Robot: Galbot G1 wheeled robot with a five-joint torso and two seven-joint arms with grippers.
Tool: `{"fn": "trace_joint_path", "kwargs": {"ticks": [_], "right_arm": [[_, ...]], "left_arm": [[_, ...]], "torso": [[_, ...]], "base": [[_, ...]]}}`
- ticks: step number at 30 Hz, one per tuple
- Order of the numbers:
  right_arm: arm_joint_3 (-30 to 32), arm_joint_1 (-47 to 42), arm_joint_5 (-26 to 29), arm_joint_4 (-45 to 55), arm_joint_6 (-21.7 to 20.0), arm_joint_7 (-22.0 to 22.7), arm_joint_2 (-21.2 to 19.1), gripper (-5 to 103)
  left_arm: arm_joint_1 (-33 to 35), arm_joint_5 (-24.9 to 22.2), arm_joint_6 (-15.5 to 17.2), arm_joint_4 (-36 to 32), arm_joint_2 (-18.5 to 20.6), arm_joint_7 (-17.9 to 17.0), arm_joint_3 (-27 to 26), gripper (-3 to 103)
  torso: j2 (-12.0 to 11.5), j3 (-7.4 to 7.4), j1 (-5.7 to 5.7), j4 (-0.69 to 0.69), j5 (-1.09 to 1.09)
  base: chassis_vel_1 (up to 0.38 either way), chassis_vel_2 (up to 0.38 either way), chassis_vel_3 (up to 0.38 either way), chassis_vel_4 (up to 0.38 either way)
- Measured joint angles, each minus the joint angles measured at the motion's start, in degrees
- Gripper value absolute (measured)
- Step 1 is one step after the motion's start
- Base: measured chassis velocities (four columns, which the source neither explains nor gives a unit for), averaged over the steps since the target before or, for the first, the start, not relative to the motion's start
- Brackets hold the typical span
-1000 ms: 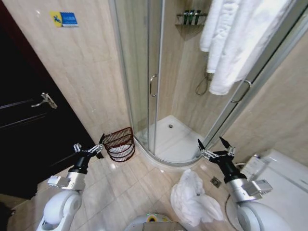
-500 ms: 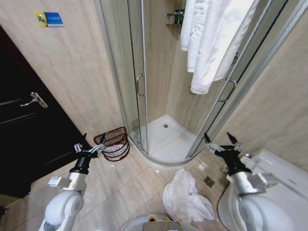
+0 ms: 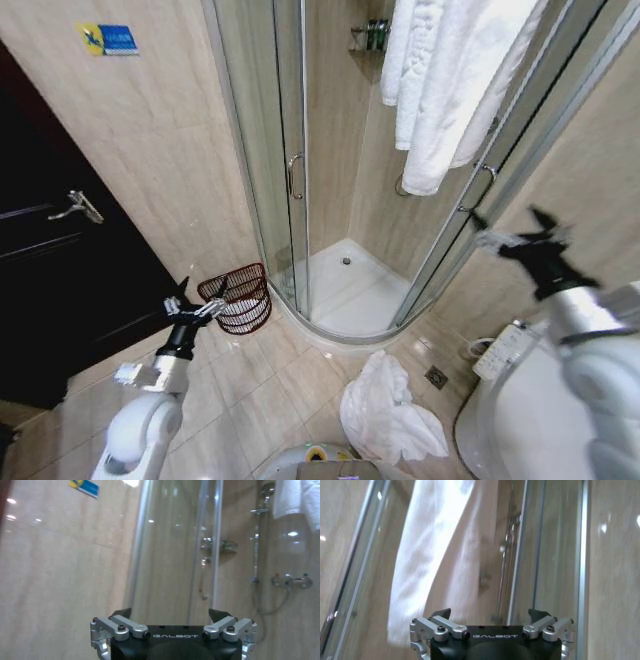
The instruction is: Discard the used towel into the hamper.
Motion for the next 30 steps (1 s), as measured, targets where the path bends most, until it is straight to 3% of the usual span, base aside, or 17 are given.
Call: {"fn": "trace_joint_path", "kwargs": {"ticks": [1, 4, 5, 6, 9, 11, 14, 15, 17, 19, 22, 24, 26, 27, 28, 30], "right_arm": [[0.0, 0.0, 0.0, 0.0, 0.0, 0.0, 0.0, 100], [2.83, 5.01, 6.48, -5.74, 0.43, -1.25, -9.06, 100], [2.93, 7.66, 9.03, -7.94, 0.47, -1.72, -12.35, 100], [2.93, 7.66, 9.03, -7.94, 0.47, -1.72, -12.35, 100], [0.44, 16.3, 18.26, -14.45, -0.34, -2.18, -21.28, 100], [-0.65, 18.25, 20.08, -16.1, -0.5, -2.06, -23.37, 100], [-4.1, 24.11, 30.17, -24.58, -0.52, -3.62, -33.65, 100], [-4.1, 24.11, 30.17, -24.58, -0.52, -3.62, -33.65, 100], [-3.94, 23.8, 35.4, -29.19, 1.18, -6.58, -39.05, 100], [-3.77, 23.48, 36.93, -30.49, 1.77, -7.44, -40.62, 100], [-1.96, 20.74, 45.23, -38.59, 5.54, -10.29, -51.41, 100], [-1.31, 19.93, 46.33, -40.06, 6.17, -10.75, -53.58, 100], [0.26, 16.98, 49.59, -45.86, 8.57, -12.83, -61.77, 100], [0.31, 15.96, 51.09, -47.8, 9.62, -12.89, -64.67, 100], [0.31, 15.96, 51.09, -47.8, 9.62, -12.89, -64.67, 100], [-0.66, 13.38, 54.18, -53.59, 12.78, -10.71, -73.83, 100]], "left_arm": [[0.0, 0.0, 0.0, 0.0, 0.0, 0.0, 0.0, 100], [0.23, 1.1, 0.83, -0.12, -0.85, -0.54, -0.58, 100], [0.52, 1.3, 1.05, -0.27, -1.12, -0.64, -0.96, 100], [0.52, 1.3, 1.05, -0.27, -1.12, -0.64, -0.96, 100], [1.24, 1.71, 1.27, -0.43, -1.44, -0.75, -1.63, 100], [1.31, 1.74, 1.27, -0.43, -1.45, -0.76, -1.68, 100], [1.84, 1.79, 1.27, -0.78, -1.45, -0.77, -1.88, 100], [1.84, 1.79, 1.27, -0.78, -1.45, -0.77, -1.88, 100], [2.12, 1.79, 1.21, -1.03, -1.52, -0.77, -1.96, 100], [2.18, 1.79, 1.19, -1.09, -1.59, -0.77, -1.96, 100], [2.52, 2.16, 1.01, -1.43, -2.22, -0.72, -1.55, 100], [2.6, 2.22, 0.99, -1.57, -2.34, -0.7, -1.45, 100], [2.84, 2.36, 0.82, -1.89, -2.78, -0.59, -1.01, 100], [2.93, 2.37, 0.62, -2.02, -2.95, -0.52, -0.89, 100], [2.93, 2.37, 0.62, -2.02, -2.95, -0.52, -0.89, 100], [3.36, 1.9, -0.02, -2.16, -3.07, -0.36, -0.73, 100]], "torso": [[0.0, 0.0, 0.0, 0.0, 0.0], [0.0, 0.0, -0.01, 0.14, 0.02], [0.0, 0.0, -0.01, 0.14, -0.02], [0.0, 0.0, -0.01, 0.14, -0.02], [0.0, 0.01, 0.0, 0.12, 0.01], [0.0, 0.0, 0.0, 0.13, 0.0], [0.0, 0.01, 0.0, 0.12, 0.0], [0.0, 0.01, 0.0, 0.12, 0.0], [0.0, 0.0, 0.0, 0.08, -0.01], [0.0, 0.0, 0.0, 0.08, 0.0], [0.0, 0.0, -0.01, 0.09, 0.02], [0.01, 0.0, -0.01, 0.09, -0.04], [0.01, -0.01, -0.01, 0.1, -0.11], [0.01, -0.01, -0.01, 0.1, -0.04], [0.01, -0.01, -0.01, 0.1, -0.04], [0.01, 0.0, -0.01, 0.11, -0.01]], "base": [[0.0, 0.0, 0.0, 0.0], [0.0, 0.0, 0.0, 0.0], [0.0, 0.0, 0.0, 0.0], [0.0, 0.0, 0.0, 0.0], [0.0, 0.0, 0.0, 0.0], [0.0, 0.0, 0.0, 0.0], [0.0, 0.0, 0.0, 0.0], [0.0, 0.0, 0.0, 0.0], [0.0, 0.0, 0.0, 0.0], [0.0, 0.0, 0.0, 0.0], [0.0, 0.0, 0.0, 0.0], [0.0, 0.0, 0.0, 0.0], [0.0, 0.0, 0.0, 0.0], [0.0, 0.0, 0.0, 0.0], [0.0, 0.0, 0.0, 0.0], [0.0, 0.0, 0.0, 0.0]]}}
